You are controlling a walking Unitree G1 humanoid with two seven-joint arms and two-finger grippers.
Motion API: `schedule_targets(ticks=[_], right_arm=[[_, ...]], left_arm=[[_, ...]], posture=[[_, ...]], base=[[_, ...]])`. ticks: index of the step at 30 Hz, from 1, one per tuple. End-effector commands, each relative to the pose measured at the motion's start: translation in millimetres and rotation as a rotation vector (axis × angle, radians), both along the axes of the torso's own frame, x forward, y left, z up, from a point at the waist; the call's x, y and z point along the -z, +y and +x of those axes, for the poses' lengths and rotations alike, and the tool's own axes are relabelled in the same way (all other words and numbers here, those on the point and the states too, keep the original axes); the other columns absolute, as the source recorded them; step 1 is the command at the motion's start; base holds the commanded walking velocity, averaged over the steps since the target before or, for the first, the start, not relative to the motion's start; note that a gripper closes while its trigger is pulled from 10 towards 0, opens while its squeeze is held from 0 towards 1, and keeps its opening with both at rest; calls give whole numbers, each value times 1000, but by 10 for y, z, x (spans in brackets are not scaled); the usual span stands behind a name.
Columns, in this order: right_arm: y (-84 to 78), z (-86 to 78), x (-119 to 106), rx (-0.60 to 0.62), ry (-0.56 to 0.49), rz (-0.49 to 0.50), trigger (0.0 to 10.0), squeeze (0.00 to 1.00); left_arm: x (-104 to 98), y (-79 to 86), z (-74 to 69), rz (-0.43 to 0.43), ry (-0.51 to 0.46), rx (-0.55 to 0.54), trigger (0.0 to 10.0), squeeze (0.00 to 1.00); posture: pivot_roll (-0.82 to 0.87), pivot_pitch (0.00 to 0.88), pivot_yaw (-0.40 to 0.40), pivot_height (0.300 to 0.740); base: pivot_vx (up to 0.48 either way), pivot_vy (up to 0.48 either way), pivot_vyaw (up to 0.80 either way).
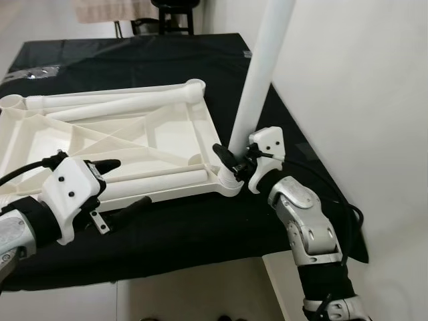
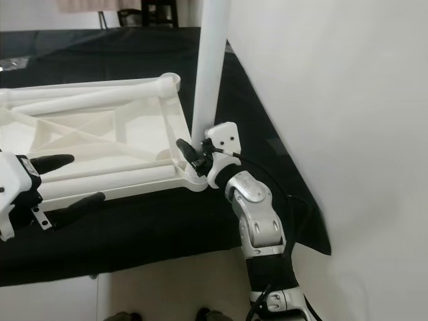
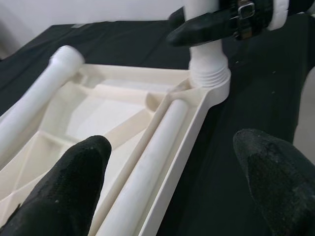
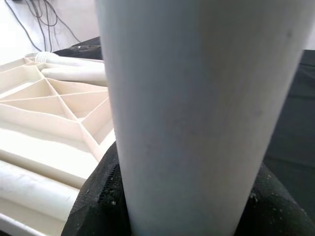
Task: Building children table
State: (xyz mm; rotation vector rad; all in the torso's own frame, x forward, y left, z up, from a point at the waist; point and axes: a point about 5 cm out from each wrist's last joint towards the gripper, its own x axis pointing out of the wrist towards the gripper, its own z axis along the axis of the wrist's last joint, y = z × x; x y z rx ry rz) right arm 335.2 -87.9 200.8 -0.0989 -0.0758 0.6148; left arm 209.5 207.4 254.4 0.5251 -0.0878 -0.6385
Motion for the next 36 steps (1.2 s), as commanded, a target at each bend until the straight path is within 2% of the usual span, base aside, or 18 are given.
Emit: schedule_targets(ticks=[1,2,3,4,5,8,10,11,15,17,19,20,21,24,25,29,30,36], right_arm=[[-15,18,416,-17,186,-91,10000,0],[-15,18,416,-17,186,-91,10000,0],[6,37,360,-65,163,-92,10000,706],[6,37,360,-65,163,-92,10000,706],[37,19,298,-105,153,-81,10000,1000],[93,-34,16,-350,32,-105,10000,1000],[89,-39,-43,-405,10,-103,10000,1000],[70,-43,-96,-475,-9,-102,10000,0],[6,-11,-189,-619,-35,-140,10000,0],[-11,36,-244,-675,-49,-157,10000,0],[-11,36,-244,-675,-49,-157,10000,0],[-23,98,-305,-716,-59,-170,10000,0],[-31,117,-331,-738,-55,-165,10000,0],[-41,131,-351,-757,-49,-157,10000,0],[-57,149,-366,-777,-40,-153,5412,0],[-81,169,-380,-805,-32,-152,5412,0],[-93,182,-396,-813,-23,-128,0,0],[-163,212,-357,-813,2,-116,0,0]], left_arm=[[18,-17,-10,-1,9,-2,10000,0],[18,-17,-10,-1,9,-2,10000,0],[37,-12,-3,-2,9,-11,10000,0],[37,-12,-3,-2,9,-11,10000,0],[50,-3,2,-2,13,-15,10000,0],[115,-35,51,-44,14,-30,10000,0],[135,-54,64,-58,14,-32,10000,0],[164,-89,87,-74,10,-38,10000,0],[260,-229,162,-147,1,-58,10000,0],[393,-357,198,-198,16,-71,10000,0],[393,-357,198,-198,16,-71,10000,0],[587,-530,197,-273,62,-72,10000,0],[664,-598,178,-307,87,-67,10000,0],[717,-647,164,-342,106,-66,10000,0],[766,-697,150,-378,127,-62,10000,0],[810,-749,140,-413,144,-63,10000,0],[816,-772,143,-434,148,-62,10000,0],[814,-813,155,-453,145,-60,10000,0]], posture=[[127,220,-76,740],[127,220,-76,740],[126,216,-75,740],[126,216,-75,740],[126,216,-75,740],[126,206,-79,740],[126,206,-79,740],[131,201,-82,740],[136,197,-86,740],[142,195,-95,740],[142,195,-95,740],[146,195,-98,740],[148,196,-104,740],[150,196,-105,740],[151,196,-104,740],[149,197,-105,740],[148,198,-106,740],[137,208,-104,740]], base=[[0,0,0],[0,0,0],[0,0,0],[0,0,0],[0,0,0],[0,0,0],[0,0,0],[0,0,0],[0,0,0],[0,0,0],[0,0,0],[0,0,0],[0,0,0],[0,0,0],[0,0,0],[0,0,0],[0,0,0],[0,0,0]])
